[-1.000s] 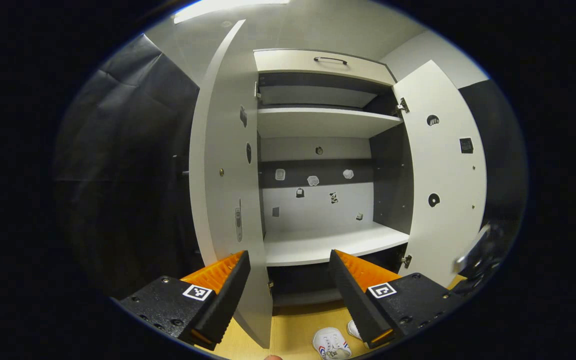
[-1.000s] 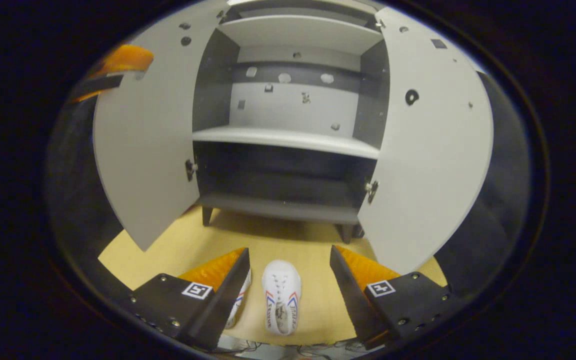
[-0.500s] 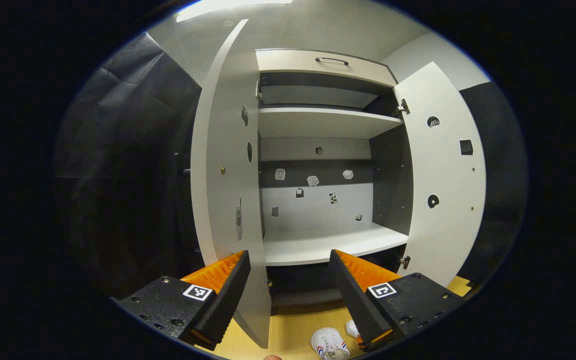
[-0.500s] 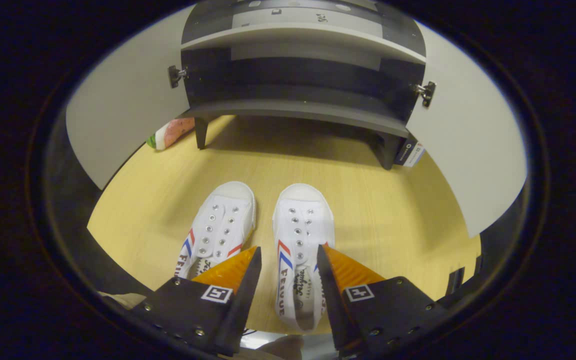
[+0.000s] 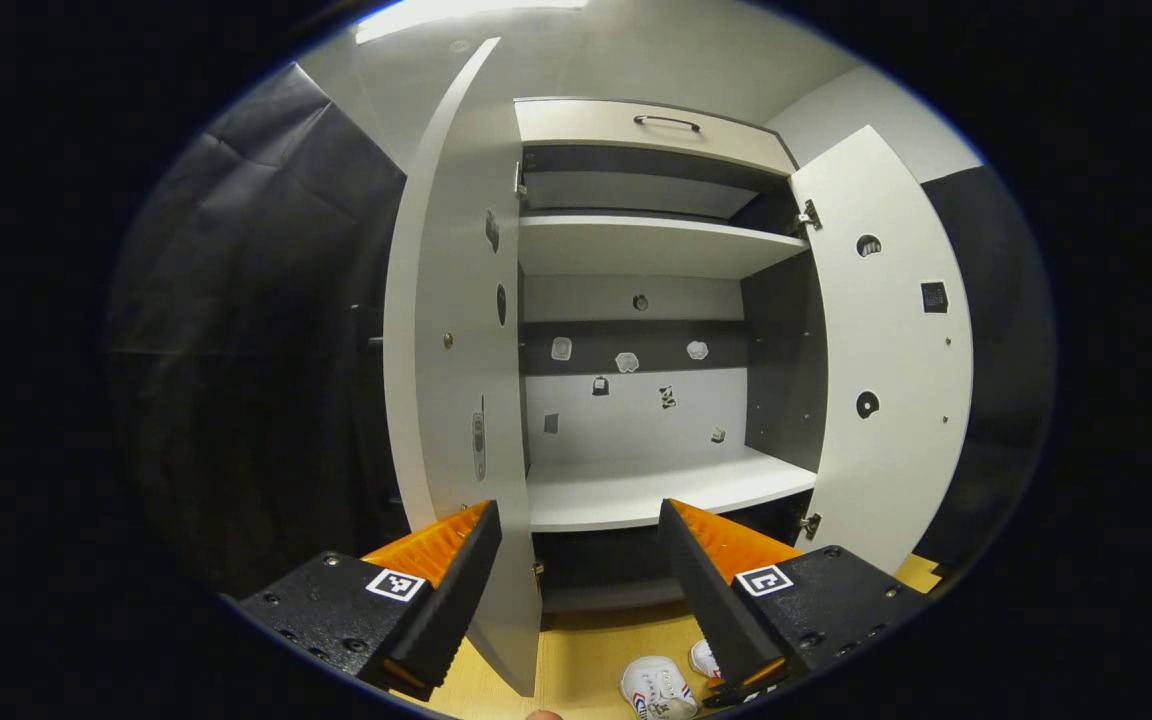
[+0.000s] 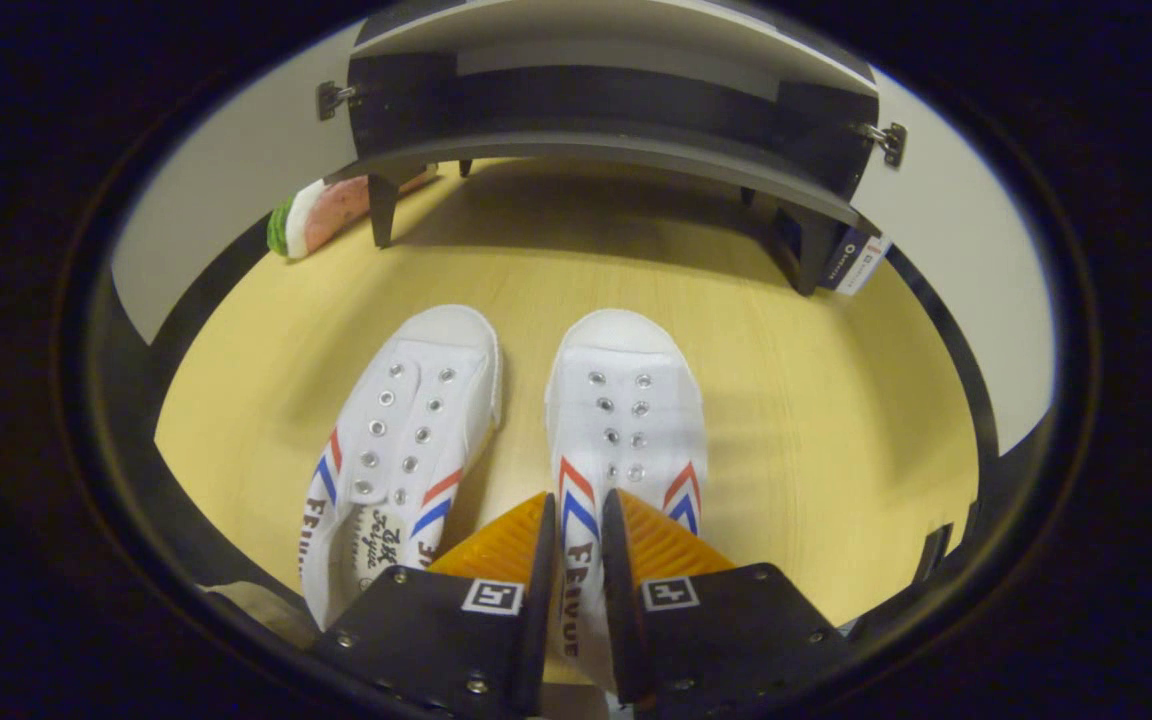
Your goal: Grab one shoe with the right hand and put it into the shoe cabinet, grab the other shoe with the left hand and put it into the shoe cabinet; then close the right door with the right hand and the left door with the left hand.
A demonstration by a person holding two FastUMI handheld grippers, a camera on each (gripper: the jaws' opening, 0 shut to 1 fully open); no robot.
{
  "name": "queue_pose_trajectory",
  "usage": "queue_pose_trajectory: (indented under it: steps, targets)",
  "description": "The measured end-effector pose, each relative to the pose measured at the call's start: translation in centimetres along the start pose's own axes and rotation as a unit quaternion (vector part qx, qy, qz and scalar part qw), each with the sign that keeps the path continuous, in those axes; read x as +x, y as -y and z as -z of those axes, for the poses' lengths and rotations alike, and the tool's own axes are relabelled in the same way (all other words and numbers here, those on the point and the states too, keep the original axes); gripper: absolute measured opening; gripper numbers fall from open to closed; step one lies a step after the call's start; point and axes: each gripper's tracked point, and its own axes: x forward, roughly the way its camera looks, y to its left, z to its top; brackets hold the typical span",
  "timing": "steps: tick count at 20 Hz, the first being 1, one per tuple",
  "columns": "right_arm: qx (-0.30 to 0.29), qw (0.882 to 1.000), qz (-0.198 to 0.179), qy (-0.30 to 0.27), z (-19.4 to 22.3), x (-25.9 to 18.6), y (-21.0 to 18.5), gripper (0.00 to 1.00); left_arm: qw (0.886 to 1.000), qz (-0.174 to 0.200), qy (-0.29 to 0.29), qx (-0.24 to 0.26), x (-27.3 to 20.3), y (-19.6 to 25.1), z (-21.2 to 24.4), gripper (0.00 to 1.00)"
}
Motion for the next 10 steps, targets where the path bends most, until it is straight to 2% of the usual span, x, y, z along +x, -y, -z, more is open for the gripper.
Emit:
queue_pose_trajectory:
  steps: [1,4,5,8,10]
  targets:
    - [0.015,1.0,0.001,-0.007,0.0,-0.1,0.0,0.12,1.0,0.001,-0.002,0.0,0.0,0.0,0.2,0.97]
    - [0.051,0.999,-0.017,-0.006,-0.3,-1.0,-0.2,0.12,1.0,0.005,-0.013,-0.008,0.0,0.1,0.9,0.97]
    - [0.065,0.998,-0.019,-0.006,-0.4,-0.8,-0.1,0.01,1.0,0.005,-0.013,-0.009,0.0,0.1,0.8,0.97]
    - [0.105,0.994,-0.037,0.013,-1.2,-1.3,-0.1,0.01,1.0,0.007,-0.012,-0.009,0.0,0.1,0.8,0.97]
    - [0.146,0.987,-0.06,0.03,-2.5,-2.8,0.1,0.0,1.0,0.008,-0.01,-0.005,0.0,0.1,0.9,0.97]
